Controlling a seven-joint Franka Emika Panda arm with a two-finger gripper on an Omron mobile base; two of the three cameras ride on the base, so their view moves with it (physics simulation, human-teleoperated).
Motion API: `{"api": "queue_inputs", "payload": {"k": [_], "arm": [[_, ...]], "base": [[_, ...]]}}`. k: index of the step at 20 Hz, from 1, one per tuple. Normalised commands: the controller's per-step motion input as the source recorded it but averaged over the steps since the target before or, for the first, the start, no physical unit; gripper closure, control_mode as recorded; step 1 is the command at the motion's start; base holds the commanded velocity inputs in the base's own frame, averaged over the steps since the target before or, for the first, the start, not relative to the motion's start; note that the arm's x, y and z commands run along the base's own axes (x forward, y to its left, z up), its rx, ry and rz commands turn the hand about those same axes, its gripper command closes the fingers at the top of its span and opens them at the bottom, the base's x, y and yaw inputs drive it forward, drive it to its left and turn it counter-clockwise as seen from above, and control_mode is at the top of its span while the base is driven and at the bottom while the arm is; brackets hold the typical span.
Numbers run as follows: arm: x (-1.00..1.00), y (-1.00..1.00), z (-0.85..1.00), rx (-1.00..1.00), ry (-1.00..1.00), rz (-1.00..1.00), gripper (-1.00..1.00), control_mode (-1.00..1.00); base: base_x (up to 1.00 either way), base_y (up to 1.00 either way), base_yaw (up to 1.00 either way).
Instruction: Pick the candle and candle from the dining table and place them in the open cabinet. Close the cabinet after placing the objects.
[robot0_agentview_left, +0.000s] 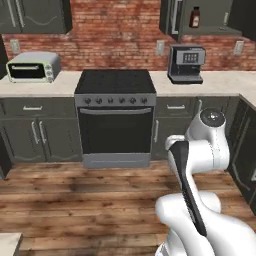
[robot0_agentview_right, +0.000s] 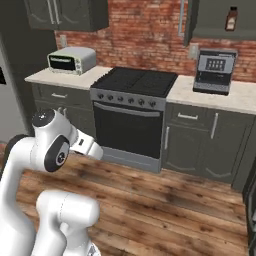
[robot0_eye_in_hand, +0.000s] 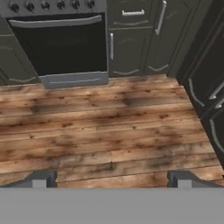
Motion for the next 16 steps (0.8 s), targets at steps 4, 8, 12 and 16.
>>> {"api": "queue_inputs", "payload": {"k": [4, 8, 12, 16], "arm": [[0.00, 0.00, 0.00, 0.00, 0.00, 0.00, -1.00, 1.00], [0.00, 0.00, 0.00, 0.00, 0.00, 0.00, -1.00, 1.00], [0.00, 0.00, 0.00, 0.00, 0.00, 0.00, -1.00, 1.00], [0.00, 0.00, 0.00, 0.00, 0.00, 0.00, -1.00, 1.00]], "base": [[-0.98, 0.13, 0.58], [-1.00, 0.02, 0.55], [-0.91, 0.00, 0.51], [-0.76, 0.00, 0.52]]}}
